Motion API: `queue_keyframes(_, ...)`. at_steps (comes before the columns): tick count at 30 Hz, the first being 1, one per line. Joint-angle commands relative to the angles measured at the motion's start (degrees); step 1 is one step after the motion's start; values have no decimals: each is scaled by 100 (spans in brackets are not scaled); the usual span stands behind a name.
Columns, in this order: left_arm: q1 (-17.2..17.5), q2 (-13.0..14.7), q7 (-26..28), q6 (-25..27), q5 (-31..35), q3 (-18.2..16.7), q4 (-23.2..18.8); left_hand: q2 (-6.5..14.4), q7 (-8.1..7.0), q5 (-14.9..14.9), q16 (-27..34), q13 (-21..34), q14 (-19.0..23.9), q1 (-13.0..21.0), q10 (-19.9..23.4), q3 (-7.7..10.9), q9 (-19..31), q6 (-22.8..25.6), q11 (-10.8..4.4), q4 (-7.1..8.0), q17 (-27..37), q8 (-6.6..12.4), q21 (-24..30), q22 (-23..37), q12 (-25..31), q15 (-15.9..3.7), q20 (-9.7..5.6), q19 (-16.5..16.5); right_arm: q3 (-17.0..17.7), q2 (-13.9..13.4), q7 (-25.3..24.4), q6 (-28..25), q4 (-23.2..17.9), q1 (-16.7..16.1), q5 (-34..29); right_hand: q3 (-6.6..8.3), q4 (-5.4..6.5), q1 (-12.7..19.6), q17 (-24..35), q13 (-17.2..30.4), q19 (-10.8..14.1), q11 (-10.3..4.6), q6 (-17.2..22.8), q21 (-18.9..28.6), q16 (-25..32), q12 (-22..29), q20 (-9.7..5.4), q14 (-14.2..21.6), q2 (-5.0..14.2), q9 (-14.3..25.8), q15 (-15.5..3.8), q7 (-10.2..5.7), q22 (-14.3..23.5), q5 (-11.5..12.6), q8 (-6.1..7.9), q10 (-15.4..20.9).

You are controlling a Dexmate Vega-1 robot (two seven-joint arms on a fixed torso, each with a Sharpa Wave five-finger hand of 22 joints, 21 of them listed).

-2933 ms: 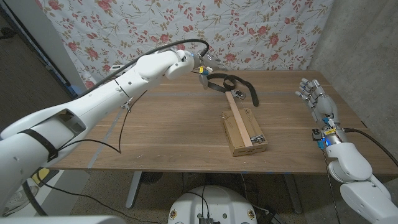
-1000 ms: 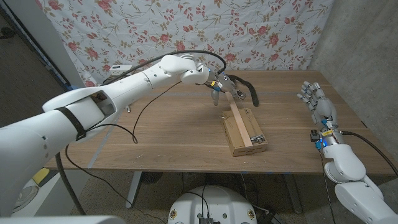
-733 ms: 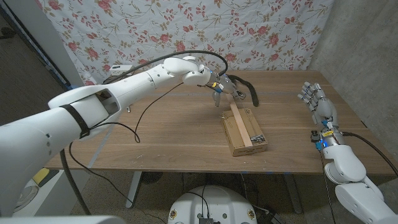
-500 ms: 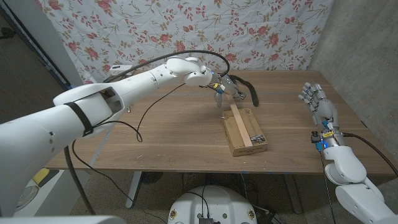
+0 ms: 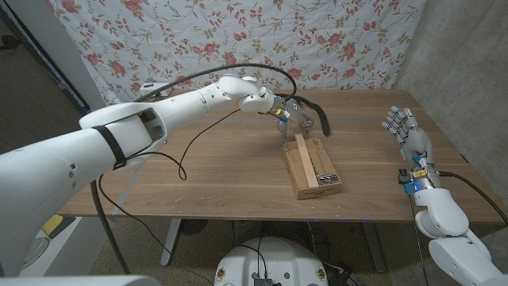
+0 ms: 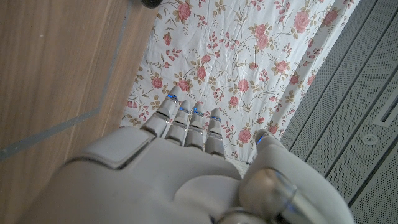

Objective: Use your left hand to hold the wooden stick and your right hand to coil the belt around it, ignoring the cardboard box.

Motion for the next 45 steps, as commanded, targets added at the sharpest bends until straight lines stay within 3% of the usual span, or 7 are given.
queue_keyframes(1,-85,-128,744,-22,68,290,385,204,-52,-248,74,75,348,141,517,-99,3,524,9,7,4,195,48,12,103,-432,-76,170,44,-16,-16,-12,-12,-36,-35,5,-48,-40,20,23,56,0,6,-7,19,-7,-7,71,-4,20,6,-41,34,-1,-27,61)
queue_keyframes(14,45,-8,1550,247,309,460,390,776,113,-1223,502,687,1982,944,1506,-123,143,1560,110,-156,336,922,318,63,777,-1033,-351,953,70,-53,36,-74,14,-13,35,4,-53,-47,21,24,79,-3,-5,-21,23,-10,10,101,-4,20,3,-53,35,-3,-31,66)
queue_keyframes(24,166,125,2351,403,403,465,382,1248,357,-1926,2008,1749,3429,2062,2242,127,349,2349,50,-278,2136,1746,1172,470,1992,-1116,-423,1708,91,-78,38,-106,-4,-18,37,6,-59,-50,21,25,86,12,6,-36,25,-5,19,123,-2,20,16,-50,35,-3,-27,87)
queue_keyframes(28,227,185,2286,377,245,392,305,1323,590,-1997,2245,2142,3813,2248,2514,375,462,2674,121,-93,2599,1982,1640,727,2437,-1138,-402,1879,98,-86,59,-108,-27,-36,58,6,-60,-51,21,25,90,15,12,-40,26,-4,17,131,-1,20,14,-48,35,-4,-24,93)
queue_keyframes(33,314,288,2018,416,80,274,114,1427,815,-1797,2063,2569,4369,1722,2464,805,406,2801,132,706,2668,2024,2239,1032,2769,-1048,-395,2095,114,-98,55,-123,-78,-70,35,6,-63,-54,22,25,100,30,18,-45,27,2,17,143,-1,20,16,-54,36,-4,-22,114)
queue_keyframes(38,536,512,1982,626,-42,25,-273,1320,900,-1461,2249,2920,5590,1543,2647,1115,505,2636,147,1068,2910,2030,3192,1368,3035,-1062,-785,2886,136,-114,61,-144,-148,-109,14,5,-64,-58,22,26,109,42,15,-51,25,5,19,147,0,20,15,-53,36,-5,-24,127)
queue_keyframes(45,929,853,1798,1027,-232,-446,-965,1111,900,-932,3106,4373,6725,1019,2962,1019,937,2537,336,1533,4128,1958,4729,2029,3886,-988,-1214,3572,183,-118,69,-129,-260,-191,-44,5,-66,-65,23,26,119,33,24,-64,23,7,16,155,2,20,18,-49,37,-7,-21,142)
